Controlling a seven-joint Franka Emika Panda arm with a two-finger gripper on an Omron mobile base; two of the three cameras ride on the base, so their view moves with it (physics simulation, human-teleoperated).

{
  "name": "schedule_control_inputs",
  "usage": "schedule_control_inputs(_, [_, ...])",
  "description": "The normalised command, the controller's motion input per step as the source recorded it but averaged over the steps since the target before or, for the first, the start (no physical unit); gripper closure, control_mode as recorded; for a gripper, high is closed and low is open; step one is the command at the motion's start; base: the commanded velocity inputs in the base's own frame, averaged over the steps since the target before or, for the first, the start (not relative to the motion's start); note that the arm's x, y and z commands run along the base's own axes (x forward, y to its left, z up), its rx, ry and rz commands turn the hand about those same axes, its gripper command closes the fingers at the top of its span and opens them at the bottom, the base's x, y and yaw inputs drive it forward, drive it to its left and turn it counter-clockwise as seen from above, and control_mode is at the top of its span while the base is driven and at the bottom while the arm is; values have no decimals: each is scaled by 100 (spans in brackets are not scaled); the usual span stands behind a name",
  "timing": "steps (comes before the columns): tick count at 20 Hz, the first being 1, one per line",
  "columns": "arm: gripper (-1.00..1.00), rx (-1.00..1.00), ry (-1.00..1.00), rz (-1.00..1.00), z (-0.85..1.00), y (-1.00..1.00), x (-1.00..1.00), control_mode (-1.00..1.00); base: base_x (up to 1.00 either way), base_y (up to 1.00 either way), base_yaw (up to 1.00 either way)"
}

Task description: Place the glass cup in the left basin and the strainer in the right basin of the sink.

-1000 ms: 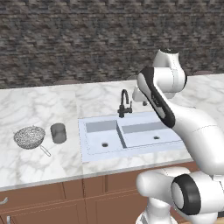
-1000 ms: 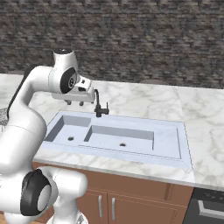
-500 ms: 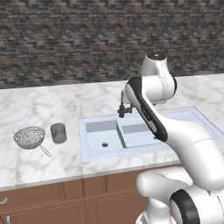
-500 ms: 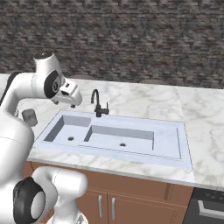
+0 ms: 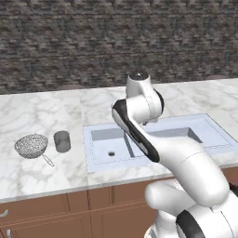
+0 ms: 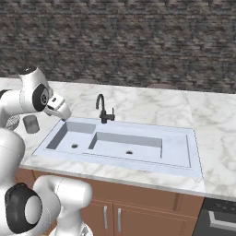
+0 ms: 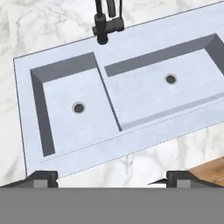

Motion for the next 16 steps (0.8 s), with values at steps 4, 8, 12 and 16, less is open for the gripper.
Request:
schedule_control_inputs(4, [-100, 0, 20, 2, -16, 42, 22, -100, 0, 0, 0])
schedule_control_inputs(8, [-100, -4, 4, 0, -1, 33, 32, -100, 0, 0, 0])
schedule_control_inputs(12, [-100, -4, 4, 4, -12, 52, 48, -100, 0, 0, 0])
schedule_control_inputs(16, [-100, -7, 1, 10, -25, 56, 61, -100, 0, 0, 0])
